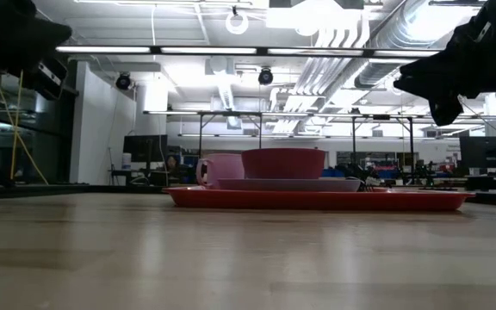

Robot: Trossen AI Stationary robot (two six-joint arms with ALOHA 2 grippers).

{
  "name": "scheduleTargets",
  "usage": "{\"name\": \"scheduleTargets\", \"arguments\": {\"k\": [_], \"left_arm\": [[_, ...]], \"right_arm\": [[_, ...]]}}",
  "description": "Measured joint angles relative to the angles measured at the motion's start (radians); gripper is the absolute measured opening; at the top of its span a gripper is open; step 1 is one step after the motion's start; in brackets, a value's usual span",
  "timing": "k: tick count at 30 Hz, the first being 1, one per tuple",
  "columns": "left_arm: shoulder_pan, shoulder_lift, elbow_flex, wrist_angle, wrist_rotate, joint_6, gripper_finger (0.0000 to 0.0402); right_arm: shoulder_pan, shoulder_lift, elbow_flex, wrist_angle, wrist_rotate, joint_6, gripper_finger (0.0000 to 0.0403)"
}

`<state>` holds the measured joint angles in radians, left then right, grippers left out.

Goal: Set up tray
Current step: Return to Home Position

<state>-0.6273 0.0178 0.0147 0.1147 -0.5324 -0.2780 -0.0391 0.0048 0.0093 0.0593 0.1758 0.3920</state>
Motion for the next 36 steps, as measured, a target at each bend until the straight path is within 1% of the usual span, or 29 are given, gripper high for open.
{"name": "scheduleTargets", "arguments": {"k": [4, 6, 9, 15, 17, 19, 22, 26, 36], "left_arm": [[0.017, 0.006, -0.001, -0.045, -0.003, -0.029, 0.004], [0.052, 0.006, -0.001, -0.042, 0.028, -0.032, 0.004], [0.128, 0.003, -0.002, -0.046, 0.124, -0.019, 0.004], [0.289, 0.004, -0.003, -0.067, 0.345, -0.046, 0.004], [0.329, 0.004, -0.003, -0.066, 0.396, -0.049, 0.004], [0.357, 0.004, -0.003, -0.068, 0.423, -0.06, 0.004], [0.379, 0.004, -0.004, -0.086, 0.434, -0.077, 0.004], [0.378, 0.004, -0.004, -0.084, 0.435, -0.071, 0.004], [0.378, 0.004, -0.005, -0.085, 0.438, -0.068, 0.004]], "right_arm": [[0.0, 0.0, 0.0, 0.003, 0.0, 0.0, 0.0108], [0.0, 0.0, 0.0, 0.006, 0.0, -0.004, 0.0108], [0.0, 0.0, 0.0, 0.006, -0.003, 0.0, 0.0108], [0.0, 0.0, 0.0, -0.002, -0.026, -0.01, 0.0108], [0.0, 0.0, 0.0, -0.004, -0.026, -0.009, 0.0108], [0.0, 0.0, 0.0, -0.005, -0.027, -0.004, 0.0108], [0.0, 0.0, 0.0, -0.006, -0.027, 0.074, 0.0108], [0.0, 0.0, -0.001, -0.006, -0.027, 0.161, 0.0108], [0.0, 0.001, -0.001, -0.008, -0.027, 0.176, 0.0108]]}}
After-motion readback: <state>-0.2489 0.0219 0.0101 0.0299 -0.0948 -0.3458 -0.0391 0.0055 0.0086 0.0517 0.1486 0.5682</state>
